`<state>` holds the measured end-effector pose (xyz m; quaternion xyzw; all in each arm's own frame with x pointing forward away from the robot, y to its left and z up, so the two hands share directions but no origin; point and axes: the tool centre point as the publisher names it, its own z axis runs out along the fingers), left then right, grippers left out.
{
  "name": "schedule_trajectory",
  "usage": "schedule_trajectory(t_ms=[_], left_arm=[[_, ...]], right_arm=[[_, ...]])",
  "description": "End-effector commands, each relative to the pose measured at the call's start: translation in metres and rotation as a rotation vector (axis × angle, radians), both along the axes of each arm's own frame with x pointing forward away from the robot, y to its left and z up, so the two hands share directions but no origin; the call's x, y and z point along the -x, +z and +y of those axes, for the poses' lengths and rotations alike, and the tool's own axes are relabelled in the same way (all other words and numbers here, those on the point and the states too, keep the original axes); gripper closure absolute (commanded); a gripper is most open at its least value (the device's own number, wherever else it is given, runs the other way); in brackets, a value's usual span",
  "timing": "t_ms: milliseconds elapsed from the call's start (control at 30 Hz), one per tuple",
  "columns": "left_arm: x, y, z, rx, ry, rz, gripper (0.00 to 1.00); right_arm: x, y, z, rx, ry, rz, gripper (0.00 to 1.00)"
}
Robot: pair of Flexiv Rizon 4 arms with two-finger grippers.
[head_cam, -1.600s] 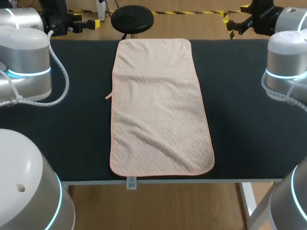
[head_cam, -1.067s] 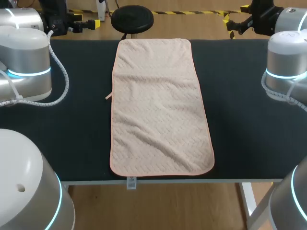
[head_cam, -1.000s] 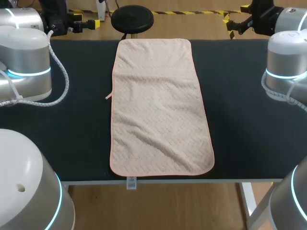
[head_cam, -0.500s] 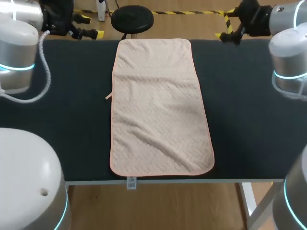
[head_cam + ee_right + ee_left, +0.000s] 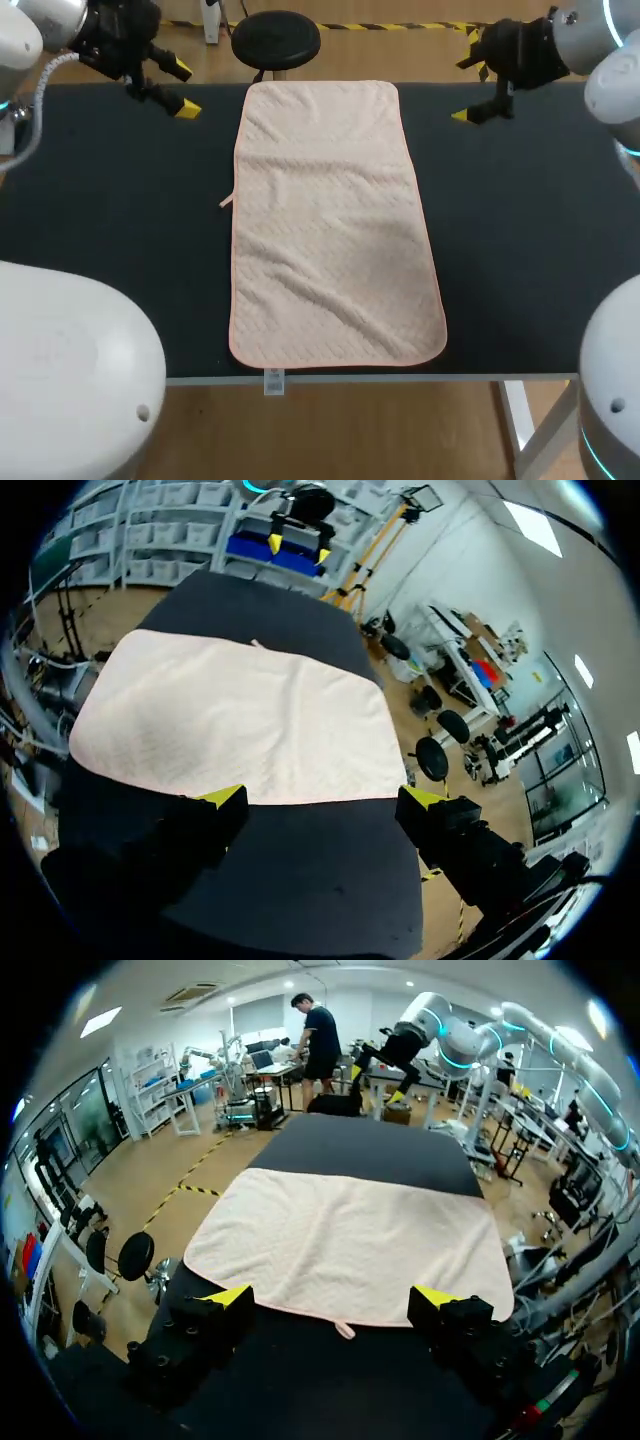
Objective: Fold the towel
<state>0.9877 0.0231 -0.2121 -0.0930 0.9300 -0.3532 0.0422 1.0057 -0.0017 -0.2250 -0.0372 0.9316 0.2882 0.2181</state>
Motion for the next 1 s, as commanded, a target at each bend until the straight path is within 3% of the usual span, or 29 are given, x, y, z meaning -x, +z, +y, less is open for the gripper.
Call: schedule_trajectory(t_ms=[33, 67, 100, 600, 633, 700, 1000], left_arm=[[-0.007, -0.002, -0.002, -0.274, -0.164, 0.096, 0.0], [-0.007, -0.002, -0.003, -0.264, -0.169, 0.086, 0.0], [-0.006, -0.002, -0.003, -0.235, -0.159, 0.057, 0.0], [-0.006, -0.002, -0.003, -0.235, -0.159, 0.057, 0.0], [-0.009, -0.005, -0.005, -0.241, -0.168, 0.047, 0.0], [-0.012, -0.01, -0.01, -0.307, -0.18, 0.046, 0.0], [-0.012, -0.031, -0.026, -0.441, -0.243, 0.063, 0.0]], right_arm=[[-0.001, 0.006, 0.007, 0.194, 0.088, 0.186, 0.0], [0.0, 0.008, 0.008, 0.168, 0.081, 0.198, 0.0], [0.0, 0.009, 0.009, 0.148, 0.076, 0.157, 0.0], [0.0, 0.009, 0.009, 0.148, 0.076, 0.157, 0.0], [-0.001, 0.006, 0.012, 0.17, 0.055, 0.18, 0.0], [0.0, 0.001, 0.019, 0.206, 0.027, 0.19, 0.0], [0.013, -0.021, 0.045, 0.279, -0.006, 0.202, 0.0]])
